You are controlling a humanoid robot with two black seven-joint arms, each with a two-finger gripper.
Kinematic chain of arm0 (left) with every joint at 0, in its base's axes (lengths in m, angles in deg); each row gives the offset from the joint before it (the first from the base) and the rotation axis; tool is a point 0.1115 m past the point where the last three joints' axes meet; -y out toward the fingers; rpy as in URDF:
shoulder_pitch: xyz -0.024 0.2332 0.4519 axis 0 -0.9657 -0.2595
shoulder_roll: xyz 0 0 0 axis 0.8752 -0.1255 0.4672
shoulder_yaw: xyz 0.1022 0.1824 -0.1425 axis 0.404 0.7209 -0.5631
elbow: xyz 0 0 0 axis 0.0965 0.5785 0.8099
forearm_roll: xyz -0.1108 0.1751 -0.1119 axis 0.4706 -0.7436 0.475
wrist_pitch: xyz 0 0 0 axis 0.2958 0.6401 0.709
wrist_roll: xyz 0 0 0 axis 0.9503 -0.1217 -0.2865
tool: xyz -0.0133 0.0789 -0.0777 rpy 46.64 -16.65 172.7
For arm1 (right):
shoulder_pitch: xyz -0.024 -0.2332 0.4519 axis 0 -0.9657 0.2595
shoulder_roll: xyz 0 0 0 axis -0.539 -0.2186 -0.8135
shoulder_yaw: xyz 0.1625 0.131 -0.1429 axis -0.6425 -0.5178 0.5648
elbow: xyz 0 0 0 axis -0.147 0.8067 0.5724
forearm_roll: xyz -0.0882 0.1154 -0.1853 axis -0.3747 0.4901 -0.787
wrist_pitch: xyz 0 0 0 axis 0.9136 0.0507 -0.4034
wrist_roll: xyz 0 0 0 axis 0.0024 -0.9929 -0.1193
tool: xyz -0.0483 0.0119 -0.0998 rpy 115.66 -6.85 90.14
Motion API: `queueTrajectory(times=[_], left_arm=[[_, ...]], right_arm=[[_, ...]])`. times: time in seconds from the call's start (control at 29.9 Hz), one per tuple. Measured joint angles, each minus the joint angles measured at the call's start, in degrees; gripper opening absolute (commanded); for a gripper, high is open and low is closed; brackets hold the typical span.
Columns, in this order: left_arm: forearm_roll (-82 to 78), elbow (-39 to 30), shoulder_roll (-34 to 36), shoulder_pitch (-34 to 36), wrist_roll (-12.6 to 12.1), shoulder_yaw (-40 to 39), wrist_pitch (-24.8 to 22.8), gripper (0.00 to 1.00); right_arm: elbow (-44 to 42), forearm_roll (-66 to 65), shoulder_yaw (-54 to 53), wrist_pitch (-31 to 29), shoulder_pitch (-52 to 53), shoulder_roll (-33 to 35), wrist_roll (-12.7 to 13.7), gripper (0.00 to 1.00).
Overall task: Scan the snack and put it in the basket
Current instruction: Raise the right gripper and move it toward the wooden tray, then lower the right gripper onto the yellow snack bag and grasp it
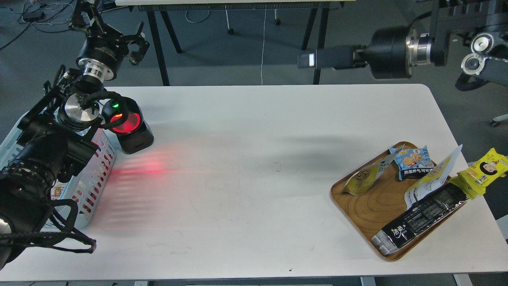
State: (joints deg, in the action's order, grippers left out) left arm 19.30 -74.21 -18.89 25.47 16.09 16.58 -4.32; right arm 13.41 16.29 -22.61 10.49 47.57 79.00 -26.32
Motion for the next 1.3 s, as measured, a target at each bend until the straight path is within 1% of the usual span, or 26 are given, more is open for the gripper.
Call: queueTrajectory(times=[0.17,0.37,0.53,0.67,0.77,0.87,1.0,1.07,1.14,1.2,1.3], left_arm=[[0.0,0.1,0.0,0.3,0.1,0.0,0.0,1.00],[-0.1,0.1,0.2,0.3,0.1,0.0,0.0,1.00],[-0.2,0.3,0.2,0.3,0.1,0.1,0.0,1.00],[-0.2,0.3,0.3,0.3,0.1,0.1,0.0,1.00],[-0.2,0.3,0.4,0.2,0.1,0.1,0.0,1.00],[-0.2,0.3,0.5,0.1,0.1,0.1,0.0,1.00],[-0.2,0.3,0.6,0.1,0.1,0.1,0.0,1.00],[-0.2,0.3,0.6,0.1,0.2,0.1,0.0,1.00],[-0.2,0.3,0.6,0.1,0.2,0.0,0.0,1.00],[-0.2,0.4,0.5,0.1,0.3,0.0,0.0,1.00],[-0.3,0.6,0.4,0.1,0.3,0.1,0.0,1.00]], right_arm=[[7.2,-15.2,8.6,6.9,4.8,-0.3,0.0,0.91],[10.5,-31.1,15.4,10.9,5.6,0.4,0.0,0.88],[12.0,-37.8,22.8,14.0,5.3,0.4,0.0,0.87],[11.6,-39.8,24.8,14.6,4.3,0.5,0.0,0.82],[10.1,-40.8,24.9,14.6,2.7,0.2,0.0,0.79],[6.1,-42.1,24.7,15.0,0.4,-0.4,0.0,0.75],[1.2,-42.6,24.4,16.5,-2.7,-2.3,0.0,0.57],[0.4,-42.6,24.3,16.7,-3.5,-2.9,0.0,0.42],[0.1,-42.6,24.3,16.8,-3.8,-3.2,0.0,0.21],[0.1,-42.6,24.3,16.8,-4.0,-3.3,0.0,0.13],[0.0,-42.7,24.3,16.8,-4.0,-3.3,0.0,0.05]])
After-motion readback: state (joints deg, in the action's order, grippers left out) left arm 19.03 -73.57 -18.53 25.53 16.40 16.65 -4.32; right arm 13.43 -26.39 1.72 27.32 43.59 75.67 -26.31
